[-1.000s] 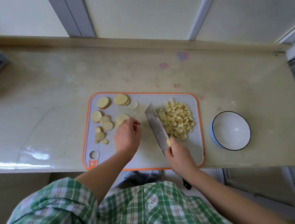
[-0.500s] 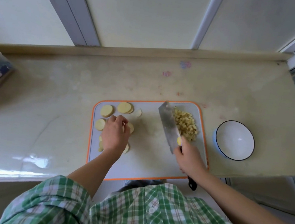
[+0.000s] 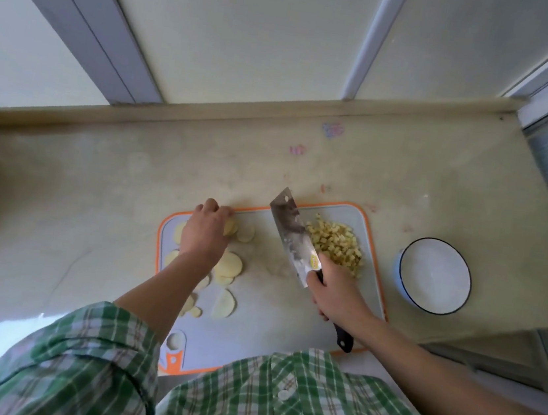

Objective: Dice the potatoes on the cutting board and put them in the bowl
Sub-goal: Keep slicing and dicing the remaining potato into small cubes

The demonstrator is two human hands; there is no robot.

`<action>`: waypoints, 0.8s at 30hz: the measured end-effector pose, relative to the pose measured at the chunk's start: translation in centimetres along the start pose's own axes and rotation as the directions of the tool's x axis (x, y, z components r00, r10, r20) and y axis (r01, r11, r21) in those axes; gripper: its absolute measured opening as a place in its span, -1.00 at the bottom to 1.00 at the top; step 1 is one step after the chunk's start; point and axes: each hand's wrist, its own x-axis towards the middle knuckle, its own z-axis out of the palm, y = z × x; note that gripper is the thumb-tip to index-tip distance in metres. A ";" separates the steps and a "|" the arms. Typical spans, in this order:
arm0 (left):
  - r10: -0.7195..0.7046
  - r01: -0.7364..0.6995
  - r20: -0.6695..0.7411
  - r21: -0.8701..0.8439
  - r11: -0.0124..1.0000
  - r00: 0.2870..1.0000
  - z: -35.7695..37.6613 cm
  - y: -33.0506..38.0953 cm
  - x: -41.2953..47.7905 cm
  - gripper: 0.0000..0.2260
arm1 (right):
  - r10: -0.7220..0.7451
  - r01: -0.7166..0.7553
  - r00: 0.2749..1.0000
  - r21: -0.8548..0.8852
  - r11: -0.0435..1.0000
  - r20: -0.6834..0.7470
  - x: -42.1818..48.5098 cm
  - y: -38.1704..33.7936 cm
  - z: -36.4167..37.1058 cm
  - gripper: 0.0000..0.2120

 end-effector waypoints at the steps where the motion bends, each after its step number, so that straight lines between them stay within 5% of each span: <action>1: 0.006 -0.006 0.009 -0.005 1.000 1.000 -0.1 -0.1 0.3 -0.56 | 0.013 -0.013 1.000 0.012 1.000 0.000 0.1 0.0 0.1 -0.71; 11: 0.059 -0.068 -0.083 -0.108 0.992 0.995 -0.1 -1.3 -0.5 -0.64 | 0.015 -0.016 1.000 0.046 0.999 0.023 0.1 0.6 0.0 -0.85; 16: -0.053 -0.007 -0.210 -0.274 0.962 0.976 -0.7 -0.8 -1.7 -0.64 | -0.023 0.021 0.999 0.055 0.998 0.026 -0.2 0.7 0.1 -0.95; 24: -0.054 0.023 -0.077 -0.360 0.933 0.996 0.1 0.6 -3.2 -0.55 | -0.045 0.044 0.999 0.061 0.997 0.011 -1.5 1.2 -0.1 -0.84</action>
